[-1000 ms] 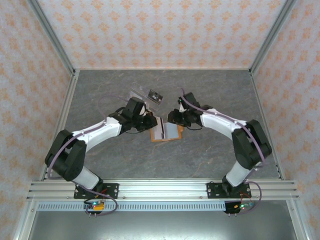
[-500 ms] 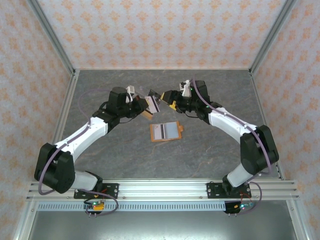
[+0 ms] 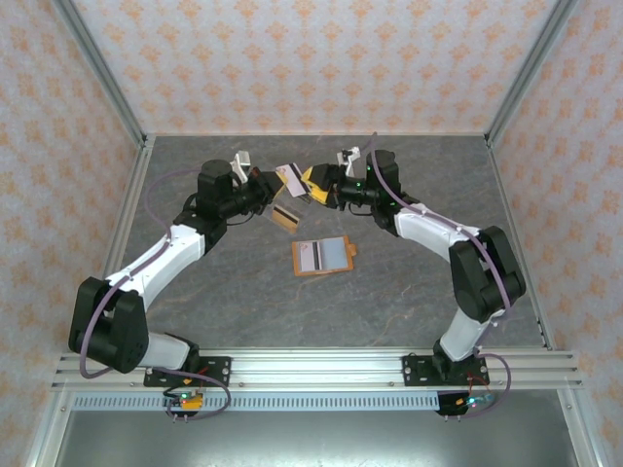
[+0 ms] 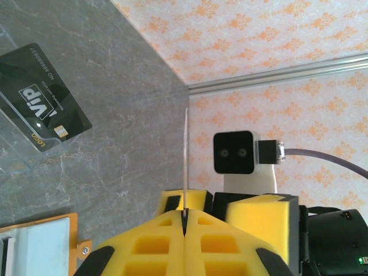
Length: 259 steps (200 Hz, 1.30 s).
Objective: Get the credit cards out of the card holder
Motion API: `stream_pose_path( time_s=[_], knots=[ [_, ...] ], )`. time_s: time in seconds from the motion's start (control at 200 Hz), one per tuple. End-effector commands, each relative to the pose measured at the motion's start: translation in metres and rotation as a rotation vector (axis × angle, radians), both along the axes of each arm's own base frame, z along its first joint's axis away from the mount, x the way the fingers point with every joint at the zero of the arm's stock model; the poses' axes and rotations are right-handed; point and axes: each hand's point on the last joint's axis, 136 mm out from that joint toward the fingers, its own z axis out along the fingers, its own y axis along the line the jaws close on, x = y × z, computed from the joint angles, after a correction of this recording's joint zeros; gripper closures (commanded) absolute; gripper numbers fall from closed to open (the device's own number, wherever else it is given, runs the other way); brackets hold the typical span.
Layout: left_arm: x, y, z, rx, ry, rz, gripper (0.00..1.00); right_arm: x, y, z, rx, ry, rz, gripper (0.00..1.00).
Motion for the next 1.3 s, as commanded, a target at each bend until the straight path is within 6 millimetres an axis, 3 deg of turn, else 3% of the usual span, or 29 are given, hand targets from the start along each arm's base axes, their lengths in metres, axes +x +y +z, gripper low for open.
stream_pose_path(
  time_s=[0.0, 0.155, 0.365, 0.571, 0.661, 0.701, 0.806, 0.926, 0.986, 1.156, 1.291],
  knots=[
    [0.001, 0.002, 0.014, -0.066, -0.031, -0.004, 1.00, 0.010, 0.004, 0.035, 0.116, -0.053, -0.008, 0.56],
    [-0.003, 0.007, 0.015, -0.082, -0.023, -0.001, 1.00, 0.009, 0.011, 0.045, 0.177, -0.038, 0.011, 0.67],
    [-0.010, 0.008, 0.011, -0.078, -0.019, -0.004, 1.00, -0.008, 0.020, 0.049, 0.183, -0.028, 0.059, 0.75],
    [-0.008, 0.009, 0.012, -0.066, -0.028, -0.001, 1.00, -0.014, 0.023, 0.041, 0.127, -0.007, 0.069, 0.82],
    [-0.008, 0.010, 0.010, -0.055, -0.020, -0.001, 1.00, -0.015, 0.023, 0.031, 0.047, -0.028, 0.067, 0.91],
    [-0.008, 0.011, 0.008, -0.049, -0.015, 0.002, 0.94, -0.015, 0.023, 0.027, 0.009, -0.045, 0.066, 0.96],
    [-0.011, 0.027, -0.007, 0.032, 0.043, 0.049, 0.67, -0.014, 0.022, 0.007, -0.175, -0.120, 0.055, 1.00],
    [-0.029, 0.065, -0.036, 0.259, 0.149, 0.155, 0.34, -0.010, 0.021, -0.018, -0.449, -0.275, 0.074, 1.00],
    [-0.039, 0.088, -0.046, 0.370, 0.200, 0.216, 0.23, -0.004, 0.024, -0.026, -0.543, -0.347, 0.092, 1.00],
    [-0.062, 0.141, -0.065, 0.511, 0.299, 0.352, 0.07, 0.019, 0.042, -0.045, -0.717, -0.547, 0.142, 1.00],
    [-0.077, 0.167, -0.073, 0.570, 0.332, 0.415, 0.00, 0.036, 0.061, -0.052, -0.773, -0.657, 0.188, 1.00]
  ],
)
